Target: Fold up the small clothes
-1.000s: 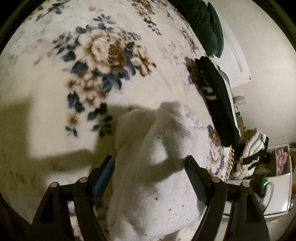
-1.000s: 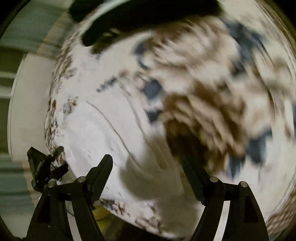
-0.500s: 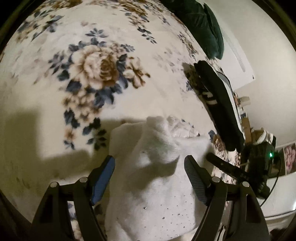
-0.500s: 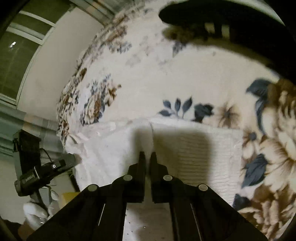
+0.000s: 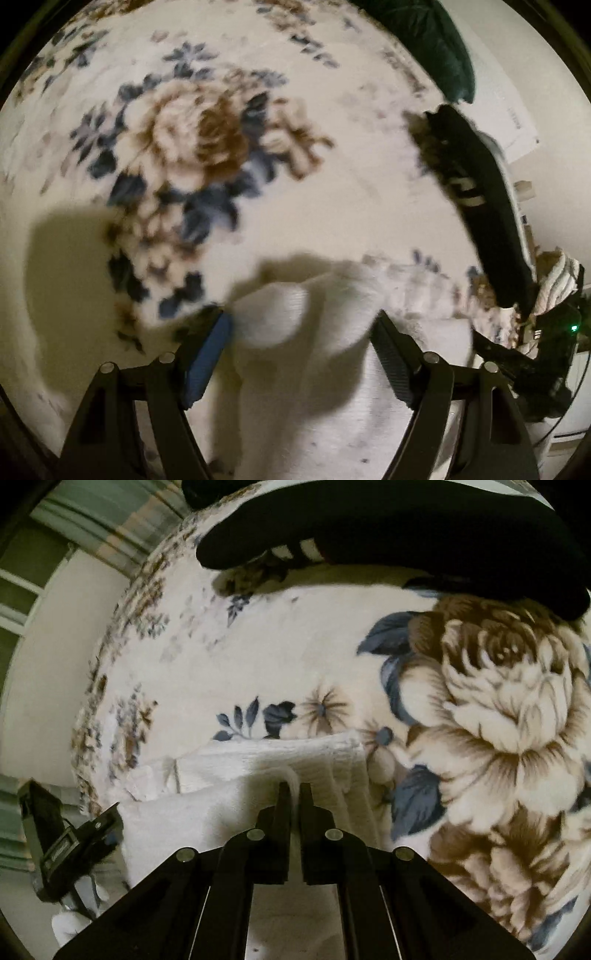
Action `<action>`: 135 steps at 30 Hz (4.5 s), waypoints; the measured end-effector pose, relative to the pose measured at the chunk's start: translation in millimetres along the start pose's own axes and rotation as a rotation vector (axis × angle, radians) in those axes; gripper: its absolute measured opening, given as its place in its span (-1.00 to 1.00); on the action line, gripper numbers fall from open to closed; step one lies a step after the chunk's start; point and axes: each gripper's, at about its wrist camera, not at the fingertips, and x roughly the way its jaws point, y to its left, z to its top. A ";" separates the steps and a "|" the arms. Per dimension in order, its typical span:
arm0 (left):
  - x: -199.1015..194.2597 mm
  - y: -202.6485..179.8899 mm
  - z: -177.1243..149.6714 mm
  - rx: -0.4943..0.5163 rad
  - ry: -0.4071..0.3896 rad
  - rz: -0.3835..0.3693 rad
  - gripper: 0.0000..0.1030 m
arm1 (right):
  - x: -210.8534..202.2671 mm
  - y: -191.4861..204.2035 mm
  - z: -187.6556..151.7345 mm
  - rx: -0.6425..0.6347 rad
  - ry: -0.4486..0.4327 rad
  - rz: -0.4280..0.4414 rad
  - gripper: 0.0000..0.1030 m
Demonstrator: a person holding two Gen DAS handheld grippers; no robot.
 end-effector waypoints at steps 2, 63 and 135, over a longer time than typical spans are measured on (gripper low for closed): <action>-3.5 7.4 -0.7 -0.051 0.009 -0.050 0.52 | 13.7 1.5 4.1 -0.001 0.060 0.019 -0.92; 20.4 61.8 -54.6 -0.068 0.156 -0.456 0.99 | 82.8 -13.3 -25.5 -0.120 0.544 0.588 0.21; -35.2 -363.8 134.2 0.713 -0.149 0.163 0.85 | -223.4 -79.3 187.7 0.231 -0.367 -0.591 1.00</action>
